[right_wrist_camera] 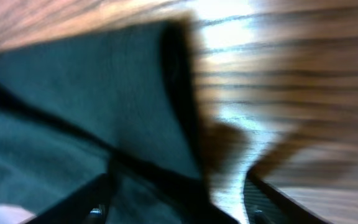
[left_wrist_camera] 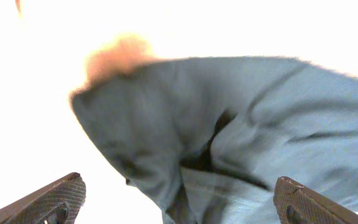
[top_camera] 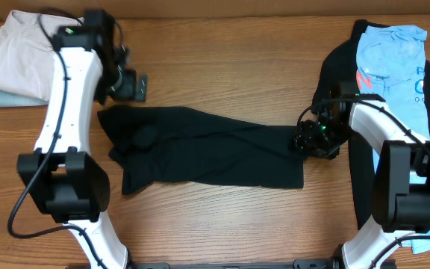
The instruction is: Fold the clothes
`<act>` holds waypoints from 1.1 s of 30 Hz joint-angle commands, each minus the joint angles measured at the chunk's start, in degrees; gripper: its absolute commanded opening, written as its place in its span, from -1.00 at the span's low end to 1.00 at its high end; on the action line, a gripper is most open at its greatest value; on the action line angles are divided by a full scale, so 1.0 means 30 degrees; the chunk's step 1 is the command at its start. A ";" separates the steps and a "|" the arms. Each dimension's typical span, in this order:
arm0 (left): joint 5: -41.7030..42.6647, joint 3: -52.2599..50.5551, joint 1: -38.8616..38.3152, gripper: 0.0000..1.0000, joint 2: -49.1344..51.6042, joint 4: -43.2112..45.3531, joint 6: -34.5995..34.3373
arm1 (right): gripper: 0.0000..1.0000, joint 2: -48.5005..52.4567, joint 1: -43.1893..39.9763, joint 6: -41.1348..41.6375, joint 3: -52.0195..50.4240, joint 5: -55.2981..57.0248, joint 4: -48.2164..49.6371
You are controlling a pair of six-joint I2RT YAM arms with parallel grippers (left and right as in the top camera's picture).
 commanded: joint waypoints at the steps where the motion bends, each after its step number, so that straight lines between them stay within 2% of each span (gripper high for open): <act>1: 0.1632 0.3067 0.0175 1.00 -0.0692 -0.0306 -0.0423 | 0.23 0.0175 0.0656 -0.0095 -0.1574 -0.0656 0.0736; 3: 0.2368 0.4597 0.0175 1.00 -0.0911 -0.0437 -0.0532 | 0.21 0.0175 0.1086 -0.0066 -0.2280 -0.0612 0.1435; 6: 0.3242 0.6339 0.0175 1.00 -0.1239 -0.0481 -0.0641 | -0.13 0.0182 0.1800 0.0517 -0.3257 0.0211 0.2798; 8: 0.3322 0.7038 0.0175 0.99 -0.1450 -0.0466 -0.0845 | -0.74 0.0182 0.2011 0.1545 -0.3504 0.1005 0.3417; 9: 0.3322 0.7242 0.0175 1.00 -0.1545 -0.0474 -0.0838 | -0.92 0.0182 0.2018 0.1938 -0.3490 0.1217 0.3636; 15: 0.1945 0.7257 0.0175 0.99 -0.1632 -0.0729 -0.0823 | -0.92 -0.0058 0.0772 0.2645 -0.2455 0.1188 0.3235; 21: -0.0342 0.7249 0.0175 1.00 -0.1603 -0.0867 -0.0816 | -0.92 -0.1435 -0.2273 0.1661 0.0233 0.0707 -0.0452; 26: -0.0765 0.7249 0.0226 1.00 -0.1603 -0.0787 -0.0809 | -0.92 -0.2484 -0.4269 -0.0153 0.2579 0.0678 -0.3191; 29: -0.0750 0.7249 0.0357 0.99 -0.1552 -0.0670 -0.0816 | -0.92 -0.2849 -0.4320 -0.0765 0.3985 0.0670 -0.4568; 33: -0.0750 0.7242 0.0364 1.00 -0.1413 -0.0721 -0.0816 | -0.92 -0.3198 -0.3067 -0.1297 0.4911 0.0546 -0.5610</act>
